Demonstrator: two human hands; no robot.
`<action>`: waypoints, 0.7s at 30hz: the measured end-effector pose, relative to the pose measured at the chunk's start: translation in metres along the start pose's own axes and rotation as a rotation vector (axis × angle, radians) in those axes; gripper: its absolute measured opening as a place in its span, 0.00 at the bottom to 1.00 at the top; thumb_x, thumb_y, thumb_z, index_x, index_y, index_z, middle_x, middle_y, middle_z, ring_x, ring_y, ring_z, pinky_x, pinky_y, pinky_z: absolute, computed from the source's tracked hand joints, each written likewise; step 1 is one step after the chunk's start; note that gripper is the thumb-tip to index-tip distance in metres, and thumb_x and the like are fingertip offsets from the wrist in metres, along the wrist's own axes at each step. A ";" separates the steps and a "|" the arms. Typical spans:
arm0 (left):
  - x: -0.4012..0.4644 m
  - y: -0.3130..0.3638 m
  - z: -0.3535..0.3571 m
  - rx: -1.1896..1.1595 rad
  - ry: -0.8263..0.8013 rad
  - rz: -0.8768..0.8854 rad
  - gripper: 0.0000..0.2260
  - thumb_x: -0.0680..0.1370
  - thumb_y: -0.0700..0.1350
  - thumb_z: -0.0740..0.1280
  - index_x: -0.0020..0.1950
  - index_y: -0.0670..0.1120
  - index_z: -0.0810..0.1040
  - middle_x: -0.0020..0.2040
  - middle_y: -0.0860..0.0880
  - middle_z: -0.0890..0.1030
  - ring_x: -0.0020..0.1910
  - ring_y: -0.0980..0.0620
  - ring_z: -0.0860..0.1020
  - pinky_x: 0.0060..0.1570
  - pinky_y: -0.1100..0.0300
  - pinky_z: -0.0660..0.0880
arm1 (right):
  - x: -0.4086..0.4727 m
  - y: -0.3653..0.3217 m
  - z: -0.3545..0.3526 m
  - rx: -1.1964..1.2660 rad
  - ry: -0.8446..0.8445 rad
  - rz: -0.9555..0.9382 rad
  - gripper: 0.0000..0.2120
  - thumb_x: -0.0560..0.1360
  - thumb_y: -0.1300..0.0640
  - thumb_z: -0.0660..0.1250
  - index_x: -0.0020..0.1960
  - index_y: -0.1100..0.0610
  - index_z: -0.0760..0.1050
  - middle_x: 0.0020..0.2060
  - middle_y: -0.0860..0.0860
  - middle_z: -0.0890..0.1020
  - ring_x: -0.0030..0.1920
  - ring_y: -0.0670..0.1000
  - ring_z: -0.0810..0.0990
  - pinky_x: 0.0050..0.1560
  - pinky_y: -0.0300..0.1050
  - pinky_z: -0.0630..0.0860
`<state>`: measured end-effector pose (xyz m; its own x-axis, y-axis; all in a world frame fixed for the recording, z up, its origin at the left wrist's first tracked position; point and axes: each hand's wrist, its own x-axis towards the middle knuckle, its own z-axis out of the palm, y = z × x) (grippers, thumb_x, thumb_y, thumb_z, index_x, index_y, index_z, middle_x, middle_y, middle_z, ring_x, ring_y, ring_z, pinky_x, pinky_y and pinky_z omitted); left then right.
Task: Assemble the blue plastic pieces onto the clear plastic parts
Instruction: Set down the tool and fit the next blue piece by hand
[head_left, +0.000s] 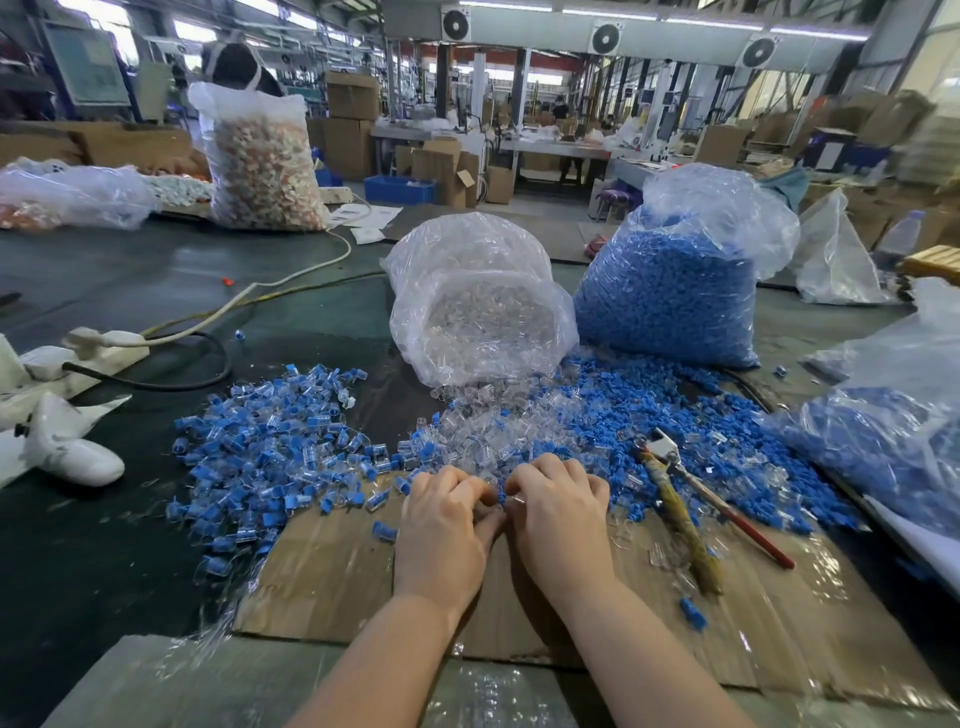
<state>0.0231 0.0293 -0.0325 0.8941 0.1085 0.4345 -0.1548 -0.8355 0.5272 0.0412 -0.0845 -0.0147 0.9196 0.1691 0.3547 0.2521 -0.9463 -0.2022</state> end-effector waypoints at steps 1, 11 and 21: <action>0.000 0.001 -0.001 -0.007 0.009 0.008 0.07 0.74 0.51 0.67 0.51 0.52 0.79 0.48 0.56 0.75 0.51 0.55 0.66 0.54 0.65 0.62 | 0.000 -0.001 0.000 0.010 0.003 -0.015 0.07 0.76 0.54 0.60 0.51 0.48 0.76 0.51 0.46 0.75 0.55 0.52 0.71 0.56 0.49 0.60; -0.002 0.005 -0.005 -0.098 0.059 -0.004 0.05 0.74 0.48 0.69 0.49 0.50 0.78 0.44 0.55 0.79 0.46 0.54 0.71 0.45 0.68 0.62 | 0.007 -0.001 0.002 -0.081 -0.048 -0.041 0.09 0.76 0.52 0.58 0.51 0.48 0.75 0.52 0.47 0.73 0.56 0.52 0.69 0.58 0.51 0.56; -0.002 0.006 -0.006 -0.178 0.054 -0.057 0.05 0.73 0.44 0.71 0.47 0.47 0.78 0.43 0.54 0.79 0.42 0.54 0.76 0.44 0.65 0.70 | 0.012 -0.005 0.005 -0.104 -0.038 0.021 0.09 0.77 0.50 0.57 0.50 0.49 0.75 0.52 0.48 0.73 0.56 0.53 0.69 0.57 0.53 0.59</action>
<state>0.0179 0.0274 -0.0265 0.8804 0.1862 0.4362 -0.1804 -0.7192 0.6710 0.0525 -0.0763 -0.0144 0.9357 0.1575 0.3158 0.2018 -0.9729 -0.1128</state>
